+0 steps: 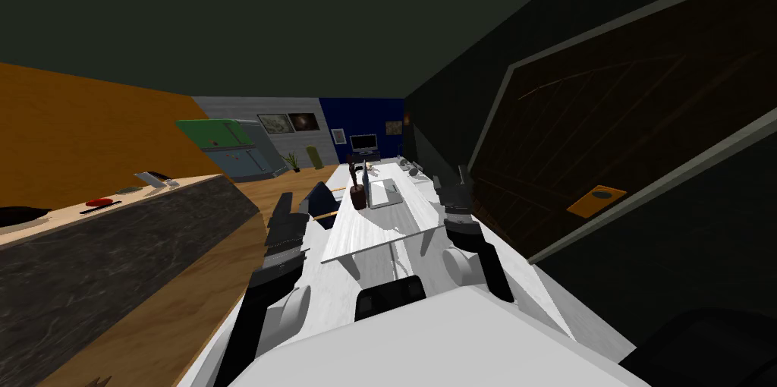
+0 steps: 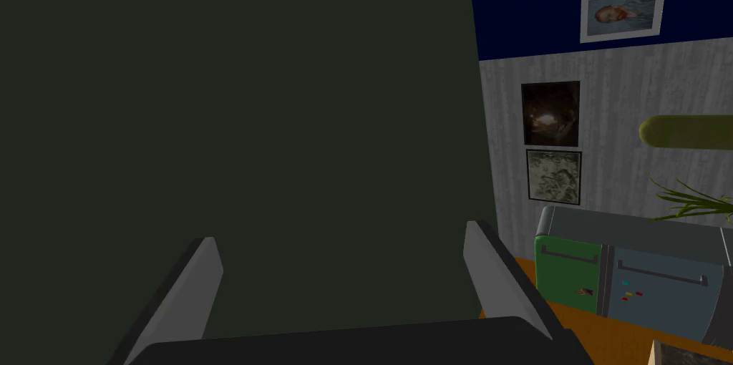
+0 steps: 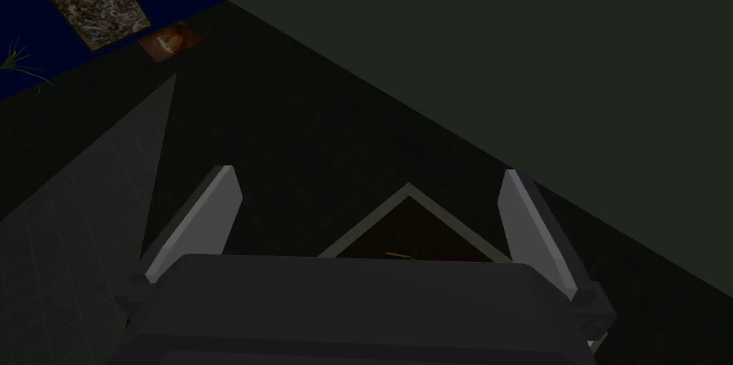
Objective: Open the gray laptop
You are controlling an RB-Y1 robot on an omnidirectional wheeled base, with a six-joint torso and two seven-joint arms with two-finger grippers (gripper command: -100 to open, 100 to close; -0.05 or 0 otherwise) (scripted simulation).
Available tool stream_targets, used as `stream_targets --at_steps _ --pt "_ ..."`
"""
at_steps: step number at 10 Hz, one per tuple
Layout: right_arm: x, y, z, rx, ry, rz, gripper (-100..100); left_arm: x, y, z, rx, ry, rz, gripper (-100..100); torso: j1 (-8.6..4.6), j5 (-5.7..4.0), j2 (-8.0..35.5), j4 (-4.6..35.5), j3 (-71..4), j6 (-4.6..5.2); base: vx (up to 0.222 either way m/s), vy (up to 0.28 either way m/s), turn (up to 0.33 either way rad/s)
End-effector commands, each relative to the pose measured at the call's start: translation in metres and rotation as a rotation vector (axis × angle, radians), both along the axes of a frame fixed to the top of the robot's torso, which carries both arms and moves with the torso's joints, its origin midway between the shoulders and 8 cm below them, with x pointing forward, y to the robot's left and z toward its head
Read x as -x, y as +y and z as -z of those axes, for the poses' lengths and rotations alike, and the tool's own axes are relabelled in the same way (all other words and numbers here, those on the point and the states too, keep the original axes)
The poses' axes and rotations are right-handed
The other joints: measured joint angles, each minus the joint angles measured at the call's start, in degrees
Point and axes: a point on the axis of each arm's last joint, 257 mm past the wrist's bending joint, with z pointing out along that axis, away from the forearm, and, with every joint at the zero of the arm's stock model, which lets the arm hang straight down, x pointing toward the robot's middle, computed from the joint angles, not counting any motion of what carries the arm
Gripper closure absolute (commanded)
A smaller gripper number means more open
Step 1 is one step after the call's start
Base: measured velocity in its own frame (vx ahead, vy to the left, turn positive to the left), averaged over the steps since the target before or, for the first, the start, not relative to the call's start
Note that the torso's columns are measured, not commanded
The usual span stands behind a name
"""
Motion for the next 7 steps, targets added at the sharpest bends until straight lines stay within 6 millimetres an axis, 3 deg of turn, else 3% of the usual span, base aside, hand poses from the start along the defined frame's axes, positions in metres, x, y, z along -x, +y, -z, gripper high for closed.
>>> stream_targets --at_steps 1,7 --pt "0.0000 0.0000 0.0000 0.000 0.000 0.000 0 0.0000 0.0000 0.0000 0.000 0.000 0.000 0 0.00 0.00 2.32 2.35 -4.67 0.00 0.000 0.000 0.000" --pt "0.0001 0.0000 -0.0001 0.000 0.000 0.000 0 0.0001 0.0000 -0.0002 0.000 0.000 0.000 0 0.00 0.00 26.93 26.91 -53.81 0.00 0.000 0.000 0.000"
